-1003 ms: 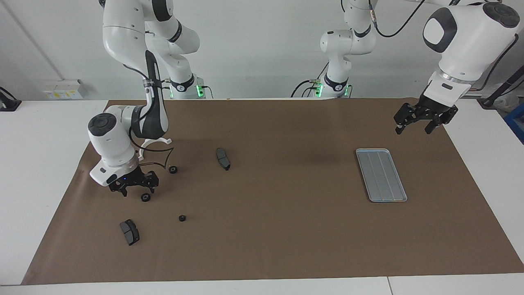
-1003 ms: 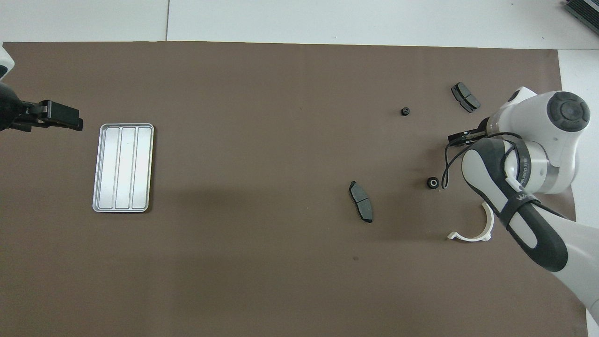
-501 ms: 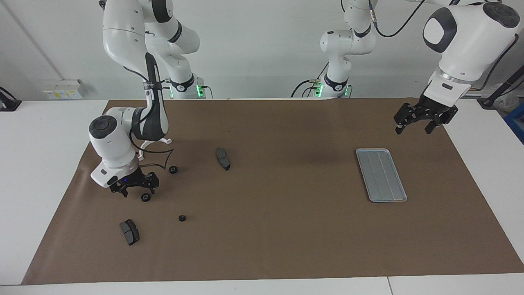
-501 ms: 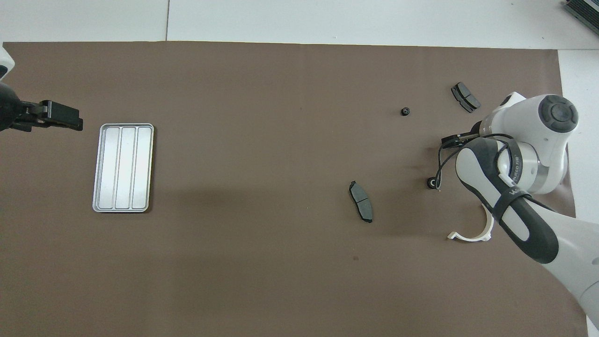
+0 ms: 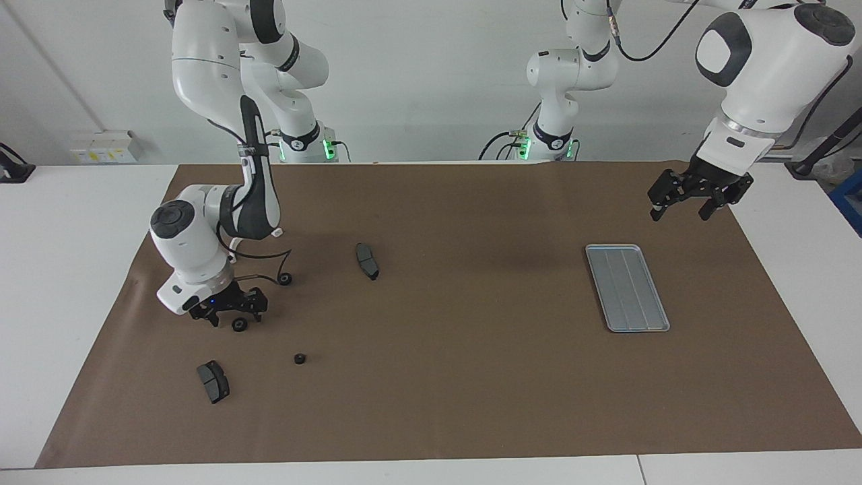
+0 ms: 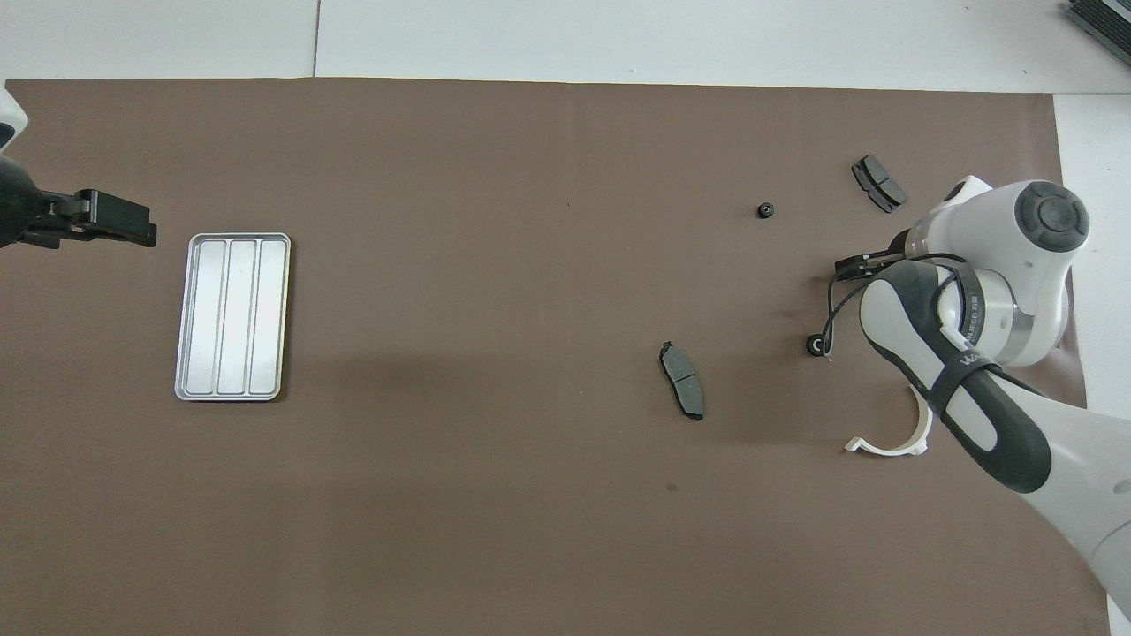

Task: Pick bearing gear from pile to tray
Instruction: 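Close the right gripper on the black bearing and lift it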

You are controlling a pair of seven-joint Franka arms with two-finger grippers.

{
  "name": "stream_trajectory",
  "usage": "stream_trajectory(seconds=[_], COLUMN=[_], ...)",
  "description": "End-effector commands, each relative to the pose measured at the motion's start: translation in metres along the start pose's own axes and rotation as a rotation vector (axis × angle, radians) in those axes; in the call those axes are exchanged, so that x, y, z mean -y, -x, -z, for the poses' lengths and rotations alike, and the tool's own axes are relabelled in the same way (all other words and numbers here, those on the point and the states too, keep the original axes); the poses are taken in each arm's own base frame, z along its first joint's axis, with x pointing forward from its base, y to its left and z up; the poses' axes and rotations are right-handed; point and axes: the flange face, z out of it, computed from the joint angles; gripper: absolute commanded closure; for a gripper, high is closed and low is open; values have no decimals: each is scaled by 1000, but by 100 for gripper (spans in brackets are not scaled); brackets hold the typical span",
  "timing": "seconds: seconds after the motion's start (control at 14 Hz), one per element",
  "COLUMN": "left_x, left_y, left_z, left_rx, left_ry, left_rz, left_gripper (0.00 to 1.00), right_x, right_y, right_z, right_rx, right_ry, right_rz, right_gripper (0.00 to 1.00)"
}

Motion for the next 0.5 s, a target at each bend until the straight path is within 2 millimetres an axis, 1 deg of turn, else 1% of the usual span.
stream_trajectory(seconds=[0.0,0.07,0.14,0.21,0.43], left_x=[1,-1,1,1,1], left_y=[9,9,9,9,10], left_z=[2,2,2,2,1], left_rx=[-10,-10,-9,-9,-6], left_ry=[14,15,14,14,15], left_rz=[-7,-10,-7,-7,-7], left_gripper=[0,0,0,0,0], right_x=[-5,-5,-4,-1,1], right_y=[0,0,0,-1,-3], right_z=[-5,-5,-5,-5,-5], right_rx=[-18,-18,-19,-24,-25], right_ry=[-16,-15,-20,-41,-48], right_rz=[14,13,5,-20,-17], right_gripper=[55,71,100,100,100])
